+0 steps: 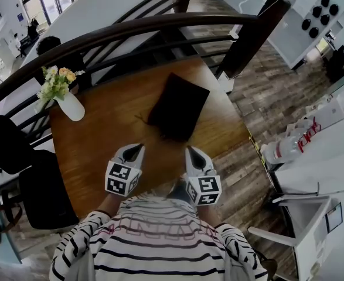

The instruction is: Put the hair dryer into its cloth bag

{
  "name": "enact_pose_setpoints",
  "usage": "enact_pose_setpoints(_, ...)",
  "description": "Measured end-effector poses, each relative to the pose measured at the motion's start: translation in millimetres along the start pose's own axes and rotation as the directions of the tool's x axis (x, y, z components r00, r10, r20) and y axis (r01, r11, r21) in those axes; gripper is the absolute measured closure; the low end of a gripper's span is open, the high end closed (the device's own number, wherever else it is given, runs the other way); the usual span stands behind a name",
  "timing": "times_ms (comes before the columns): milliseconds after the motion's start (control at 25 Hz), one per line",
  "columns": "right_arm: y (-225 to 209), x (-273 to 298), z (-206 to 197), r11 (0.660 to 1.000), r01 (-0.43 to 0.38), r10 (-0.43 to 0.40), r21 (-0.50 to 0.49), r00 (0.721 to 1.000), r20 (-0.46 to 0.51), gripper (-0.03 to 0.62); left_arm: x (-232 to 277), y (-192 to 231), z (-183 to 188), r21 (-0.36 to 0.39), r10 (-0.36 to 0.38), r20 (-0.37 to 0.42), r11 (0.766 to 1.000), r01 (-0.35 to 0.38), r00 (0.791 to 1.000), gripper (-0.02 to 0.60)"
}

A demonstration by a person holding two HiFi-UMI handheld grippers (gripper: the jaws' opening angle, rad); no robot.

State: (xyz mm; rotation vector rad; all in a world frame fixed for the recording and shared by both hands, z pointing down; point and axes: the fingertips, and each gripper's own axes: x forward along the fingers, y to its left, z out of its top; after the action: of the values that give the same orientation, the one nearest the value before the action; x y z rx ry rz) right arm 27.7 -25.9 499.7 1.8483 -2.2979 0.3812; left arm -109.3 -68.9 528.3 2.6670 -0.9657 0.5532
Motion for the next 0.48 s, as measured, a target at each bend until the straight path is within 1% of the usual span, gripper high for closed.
enact_pose_setpoints(280, 5.1, -1.8, -0.1, 1.000, 0.007, -0.007, -0.013, 1.000, 0.002, 0.595, -7.1, 1.3, -3.5, -0.004, 0.010, 0.009, 1.000, -0.010, 1.000, 0.578)
enact_pose_setpoints(480, 5.6, -2.9, -0.3, 1.000, 0.011, -0.011, -0.015, 1.000, 0.004, 0.595, -6.2, -1.6, -3.9, -0.003, 0.003, 0.010, 1.000, -0.003, 1.000, 0.578)
